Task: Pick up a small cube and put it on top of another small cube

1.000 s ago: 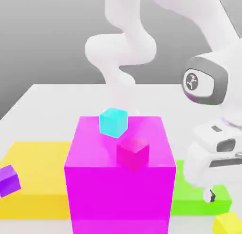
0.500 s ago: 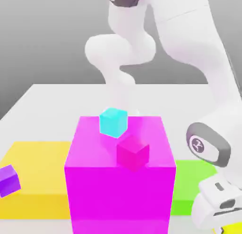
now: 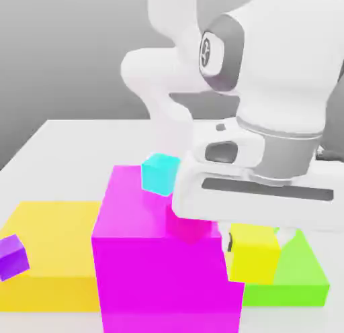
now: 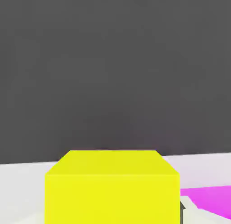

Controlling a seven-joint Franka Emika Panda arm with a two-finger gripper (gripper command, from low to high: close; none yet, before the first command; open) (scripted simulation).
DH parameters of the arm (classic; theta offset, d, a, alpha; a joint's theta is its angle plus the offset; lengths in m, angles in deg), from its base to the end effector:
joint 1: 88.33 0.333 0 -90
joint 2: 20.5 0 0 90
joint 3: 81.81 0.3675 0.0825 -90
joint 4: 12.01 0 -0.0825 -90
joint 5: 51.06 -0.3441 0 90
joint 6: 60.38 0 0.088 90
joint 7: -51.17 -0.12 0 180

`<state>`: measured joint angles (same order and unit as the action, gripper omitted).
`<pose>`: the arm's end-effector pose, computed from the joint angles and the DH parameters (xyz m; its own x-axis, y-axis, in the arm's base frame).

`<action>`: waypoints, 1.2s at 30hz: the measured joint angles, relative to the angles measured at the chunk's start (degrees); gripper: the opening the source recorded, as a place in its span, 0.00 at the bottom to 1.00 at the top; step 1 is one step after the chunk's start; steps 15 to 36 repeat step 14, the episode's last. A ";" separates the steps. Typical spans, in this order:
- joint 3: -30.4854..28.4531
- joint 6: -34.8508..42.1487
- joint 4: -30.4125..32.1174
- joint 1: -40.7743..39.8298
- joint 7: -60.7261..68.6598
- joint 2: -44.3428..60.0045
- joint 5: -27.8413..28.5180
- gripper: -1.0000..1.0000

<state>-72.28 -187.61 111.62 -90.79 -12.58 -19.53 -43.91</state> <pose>0.5092 0.0575 0.4561 0.6056 -0.7884 0.1082 -0.7934 -0.6087 0.0060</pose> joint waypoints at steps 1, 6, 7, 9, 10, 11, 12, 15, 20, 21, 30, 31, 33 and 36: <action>-0.44 1.77 0.27 -0.90 0.43 -2.05 -1.11 0.00; -2.77 10.19 2.17 -2.53 2.50 -11.66 -7.20 0.00; -2.66 10.06 3.44 -2.29 2.47 -11.90 -8.12 0.00; -2.44 6.89 6.31 -2.15 2.33 -10.88 -8.70 0.00; -2.35 4.71 7.80 -2.14 2.27 -10.07 -8.76 0.00; -2.30 2.99 8.93 -2.12 2.24 -9.44 -8.77 1.00; -2.30 2.99 8.93 -2.12 2.25 -9.44 -8.78 1.00; -2.30 2.99 8.93 -2.12 2.25 -9.44 -8.78 1.00; -2.30 2.99 8.93 -2.12 2.25 -9.44 -8.78 1.00; -2.30 2.99 8.93 -2.12 2.25 -9.44 -8.78 1.00; -2.30 2.99 8.93 -2.12 2.25 -9.44 -8.78 1.00; -2.30 2.99 8.93 -2.12 2.25 -9.44 -8.78 1.00; -2.30 2.99 8.93 -2.12 2.25 -9.44 -8.78 1.00; -2.30 2.99 8.93 -2.12 2.25 -9.44 -8.78 1.00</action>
